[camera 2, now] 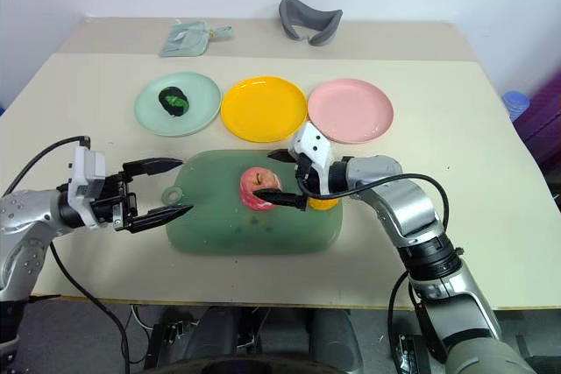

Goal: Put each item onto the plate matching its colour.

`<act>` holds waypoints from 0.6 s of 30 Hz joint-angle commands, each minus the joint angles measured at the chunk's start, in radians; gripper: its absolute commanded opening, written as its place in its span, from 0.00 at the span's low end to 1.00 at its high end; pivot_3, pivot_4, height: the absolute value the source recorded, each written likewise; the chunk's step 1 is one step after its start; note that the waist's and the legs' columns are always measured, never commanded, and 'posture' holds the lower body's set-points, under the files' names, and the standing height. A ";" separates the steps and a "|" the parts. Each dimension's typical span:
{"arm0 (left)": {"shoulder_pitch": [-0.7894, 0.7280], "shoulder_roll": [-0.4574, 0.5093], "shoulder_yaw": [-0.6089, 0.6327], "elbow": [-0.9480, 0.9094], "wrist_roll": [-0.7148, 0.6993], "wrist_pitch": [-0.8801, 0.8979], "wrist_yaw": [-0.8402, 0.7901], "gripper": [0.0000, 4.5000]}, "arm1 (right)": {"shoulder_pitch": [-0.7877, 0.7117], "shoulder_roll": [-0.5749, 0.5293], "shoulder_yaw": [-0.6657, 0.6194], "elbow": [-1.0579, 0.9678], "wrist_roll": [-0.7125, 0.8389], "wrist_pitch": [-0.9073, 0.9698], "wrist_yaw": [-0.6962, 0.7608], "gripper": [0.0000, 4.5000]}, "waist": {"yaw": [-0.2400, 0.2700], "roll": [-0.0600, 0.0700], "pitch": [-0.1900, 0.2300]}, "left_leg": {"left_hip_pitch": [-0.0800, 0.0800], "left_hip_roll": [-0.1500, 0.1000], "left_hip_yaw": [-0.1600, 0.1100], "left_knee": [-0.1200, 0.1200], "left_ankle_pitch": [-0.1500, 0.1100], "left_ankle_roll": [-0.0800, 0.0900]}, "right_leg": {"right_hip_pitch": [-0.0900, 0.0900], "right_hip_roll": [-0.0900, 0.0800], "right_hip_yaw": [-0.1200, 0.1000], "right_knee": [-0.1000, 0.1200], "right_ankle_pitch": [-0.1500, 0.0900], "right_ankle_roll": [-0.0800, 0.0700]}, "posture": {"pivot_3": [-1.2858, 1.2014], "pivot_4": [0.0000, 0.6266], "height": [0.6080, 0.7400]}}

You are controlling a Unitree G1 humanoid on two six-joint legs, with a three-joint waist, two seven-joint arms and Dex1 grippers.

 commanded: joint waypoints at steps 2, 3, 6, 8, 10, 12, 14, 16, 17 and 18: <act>-0.006 -0.004 0.002 -0.009 0.003 -0.018 -0.001 1.00 | 0.004 -0.001 0.012 -0.009 0.003 -0.044 0.040 0.99 | -0.001 0.000 0.000 | 0.000 0.000 0.000 0.000 0.000 0.000 | 0.000 0.000 0.000 0.000 0.000 0.000 | 0.52 0.24 1.00; -0.006 -0.004 0.001 -0.010 0.003 -0.018 0.000 1.00 | 0.004 -0.001 0.018 -0.005 -0.001 -0.051 0.048 0.99 | -0.001 0.000 0.000 | 0.000 0.000 0.000 0.000 0.000 0.000 | 0.000 0.000 0.000 0.000 0.000 0.000 | 0.52 0.24 1.00; 0.000 -0.003 0.001 -0.016 0.000 -0.018 0.004 1.00 | 0.006 0.000 0.029 0.006 -0.012 -0.072 0.059 0.99 | 0.000 0.000 0.000 | 0.000 0.000 0.000 0.000 0.000 0.000 | 0.000 0.000 0.000 0.000 0.000 0.000 | 0.52 0.24 1.00; 0.002 -0.003 0.000 -0.019 0.000 -0.018 0.007 1.00 | 0.007 0.003 0.038 0.020 -0.022 -0.086 0.067 0.99 | 0.000 0.000 0.000 | 0.000 0.000 0.000 0.000 0.000 0.000 | 0.000 0.000 0.000 0.000 0.000 0.000 | 0.52 0.24 1.00; 0.004 -0.003 0.000 -0.022 0.000 -0.018 0.009 1.00 | 0.008 0.009 0.043 0.036 -0.023 -0.093 0.072 0.99 | -0.001 0.000 0.000 | 0.000 0.000 0.000 0.000 0.000 0.000 | 0.000 0.000 0.000 0.000 0.000 0.000 | 0.52 0.24 1.00; 0.005 -0.003 0.000 -0.023 0.000 -0.018 0.011 1.00 | 0.008 0.016 0.046 0.053 -0.029 -0.107 0.075 0.99 | -0.001 0.000 0.000 | 0.000 0.000 0.000 0.000 0.000 0.000 | 0.000 0.000 0.000 0.000 0.000 0.000 | 0.52 0.24 1.00; 0.006 -0.004 0.000 -0.025 0.000 -0.017 0.014 1.00 | 0.008 0.022 0.045 0.065 -0.036 -0.119 0.071 0.82 | -0.001 0.000 0.000 | 0.000 0.000 0.000 0.000 0.000 0.000 | 0.000 0.000 0.000 0.000 0.000 0.000 | 0.52 0.24 1.00; 0.008 -0.006 0.000 -0.027 0.000 -0.017 0.018 1.00 | 0.007 0.029 0.040 0.073 -0.043 -0.134 0.061 0.73 | -0.001 0.000 0.000 | 0.000 0.000 0.000 0.000 0.000 0.000 | 0.000 0.000 0.000 0.000 0.000 0.000 | 0.52 0.24 1.00; 0.010 -0.007 -0.001 -0.029 0.000 -0.018 0.020 1.00 | 0.007 0.032 0.035 0.074 -0.043 -0.137 0.057 0.73 | -0.001 0.000 0.000 | 0.000 0.000 0.000 0.000 0.000 0.000 | 0.000 0.000 0.000 0.000 0.000 0.000 | 0.52 0.24 1.00; 0.012 -0.009 -0.002 -0.031 0.001 -0.018 0.023 1.00 | 0.005 0.035 0.028 0.075 -0.043 -0.142 0.053 0.73 | -0.001 0.000 0.000 | 0.000 0.000 0.000 0.000 0.000 0.000 | 0.000 0.000 0.000 0.000 0.000 0.000 | 0.52 0.24 1.00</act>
